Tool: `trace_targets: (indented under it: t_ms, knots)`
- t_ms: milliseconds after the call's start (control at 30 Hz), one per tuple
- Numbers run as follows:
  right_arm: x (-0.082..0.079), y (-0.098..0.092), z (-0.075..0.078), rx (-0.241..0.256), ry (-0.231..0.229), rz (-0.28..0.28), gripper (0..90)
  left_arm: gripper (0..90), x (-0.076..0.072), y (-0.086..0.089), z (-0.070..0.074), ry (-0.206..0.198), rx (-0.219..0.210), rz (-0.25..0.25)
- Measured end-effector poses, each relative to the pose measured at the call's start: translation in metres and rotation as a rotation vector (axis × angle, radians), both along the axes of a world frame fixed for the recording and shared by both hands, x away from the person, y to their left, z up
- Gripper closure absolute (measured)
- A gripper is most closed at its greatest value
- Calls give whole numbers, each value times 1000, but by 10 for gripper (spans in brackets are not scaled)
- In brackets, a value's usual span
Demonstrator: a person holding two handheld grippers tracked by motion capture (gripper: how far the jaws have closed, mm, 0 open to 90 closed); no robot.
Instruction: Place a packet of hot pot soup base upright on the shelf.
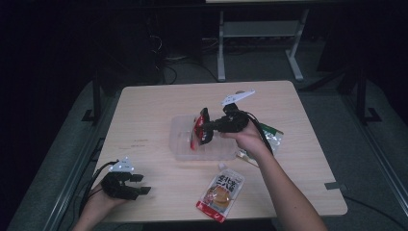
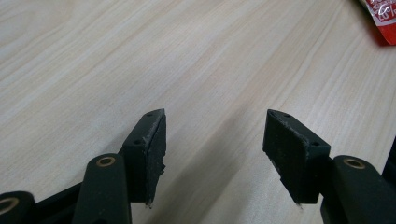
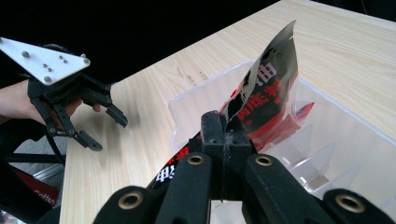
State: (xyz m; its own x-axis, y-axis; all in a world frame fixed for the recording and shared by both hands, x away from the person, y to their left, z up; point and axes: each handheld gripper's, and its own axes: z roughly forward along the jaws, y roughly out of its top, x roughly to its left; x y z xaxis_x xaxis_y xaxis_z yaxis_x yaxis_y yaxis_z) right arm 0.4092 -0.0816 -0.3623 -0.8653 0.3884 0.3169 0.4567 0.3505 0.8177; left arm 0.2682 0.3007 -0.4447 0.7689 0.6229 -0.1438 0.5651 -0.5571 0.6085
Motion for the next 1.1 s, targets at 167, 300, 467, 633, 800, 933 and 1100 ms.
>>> trace_targets:
  t_ms: [167, 300, 467, 633, 800, 933, 1100]
  knots:
    - [4, 3, 0, -5, 8, -1, 900, 392, 0, -2, -1, 6, 1, -7]
    - [6, 9, -1, -21, 17, 4, 898, 392, 0, -2, -1, 5, 3, -10]
    - [8, 16, -4, -38, 14, 2, 893, 391, 0, -2, 0, 5, 2, -10]
    - [10, 22, -7, -49, 15, -6, 869, 392, 0, -2, -1, 6, 5, -15]
    - [11, 25, -8, -50, 7, -16, 699, 391, 0, -2, -1, 5, 4, -15]
    - [10, 23, -6, -45, 15, -27, 628, 392, 0, -2, -1, 6, 4, -14]
    - [5, 16, -1, -39, 4, -44, 475, 392, 0, -2, -1, 9, 5, -14]
